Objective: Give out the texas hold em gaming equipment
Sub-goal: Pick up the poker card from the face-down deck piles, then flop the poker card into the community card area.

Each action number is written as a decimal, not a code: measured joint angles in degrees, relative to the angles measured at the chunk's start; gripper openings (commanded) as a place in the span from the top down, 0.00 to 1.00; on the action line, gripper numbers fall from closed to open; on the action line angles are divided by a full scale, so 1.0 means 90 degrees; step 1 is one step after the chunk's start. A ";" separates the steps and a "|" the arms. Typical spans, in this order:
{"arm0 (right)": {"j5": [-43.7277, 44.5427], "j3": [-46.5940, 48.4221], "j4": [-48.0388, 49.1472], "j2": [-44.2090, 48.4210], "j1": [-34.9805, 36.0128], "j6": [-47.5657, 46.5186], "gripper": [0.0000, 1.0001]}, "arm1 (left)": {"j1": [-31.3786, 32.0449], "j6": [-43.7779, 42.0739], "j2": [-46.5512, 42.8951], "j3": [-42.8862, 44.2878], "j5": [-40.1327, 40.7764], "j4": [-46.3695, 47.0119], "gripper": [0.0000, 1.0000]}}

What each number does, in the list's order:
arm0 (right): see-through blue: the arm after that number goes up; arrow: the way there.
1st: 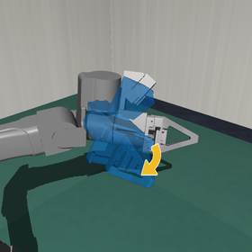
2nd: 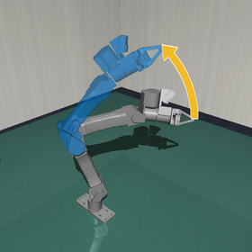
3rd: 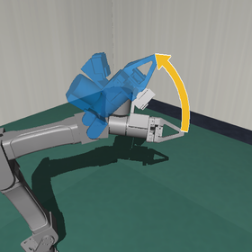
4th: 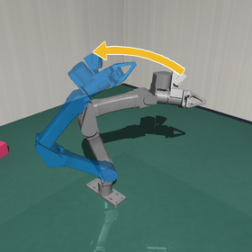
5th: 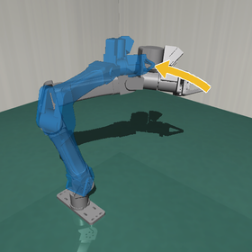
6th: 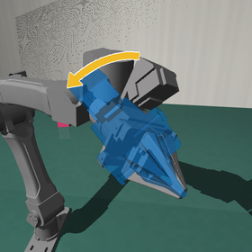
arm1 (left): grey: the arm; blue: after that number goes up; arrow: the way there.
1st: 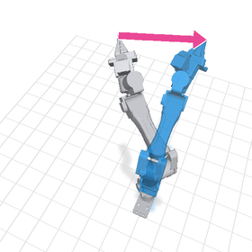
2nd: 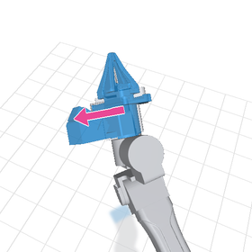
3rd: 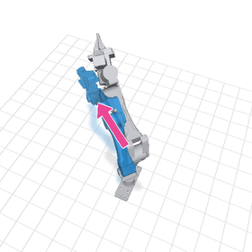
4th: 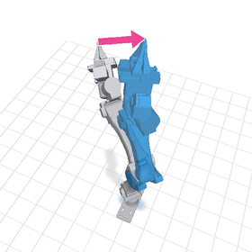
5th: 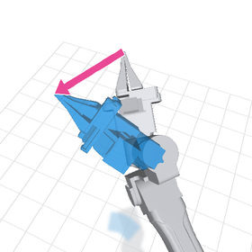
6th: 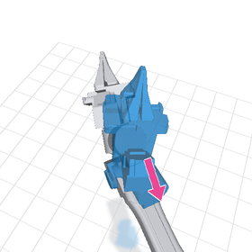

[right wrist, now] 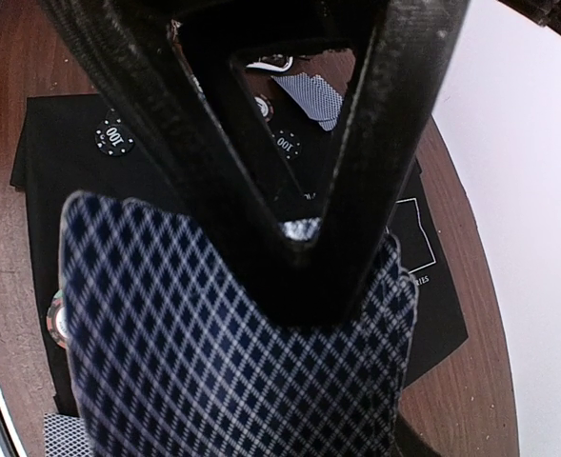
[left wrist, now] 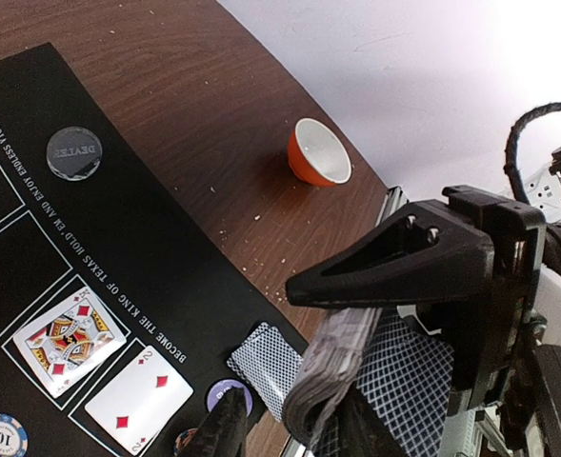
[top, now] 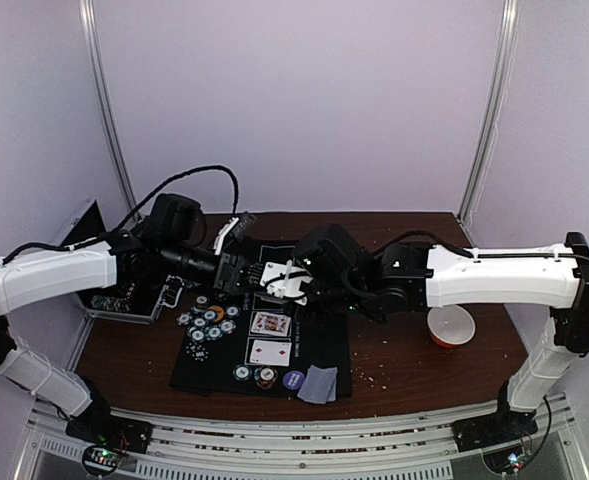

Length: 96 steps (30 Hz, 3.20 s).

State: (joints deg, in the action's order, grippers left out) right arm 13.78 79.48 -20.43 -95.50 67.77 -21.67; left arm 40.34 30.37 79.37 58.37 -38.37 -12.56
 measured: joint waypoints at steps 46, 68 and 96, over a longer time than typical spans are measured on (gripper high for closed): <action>0.0061 -0.0090 0.0039 0.0007 -0.0007 0.0000 0.55 | 0.0000 -0.0442 -0.0546 0.0138 0.0155 -0.0670 1.00; 0.0051 -0.0627 0.0134 0.0177 -0.0372 0.0114 0.55 | -0.1035 -0.0724 -0.0826 0.0571 -0.0024 -0.1302 1.00; 0.0032 -0.1044 0.0311 0.0508 -0.0505 0.0240 0.55 | 0.0279 -0.1059 0.4068 0.4269 0.6768 -0.4505 1.00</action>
State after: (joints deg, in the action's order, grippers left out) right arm 14.06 70.08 -17.63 -90.94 63.22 -19.51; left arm 42.85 20.84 115.98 96.79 22.55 -53.10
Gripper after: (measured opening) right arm 0.450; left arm 0.005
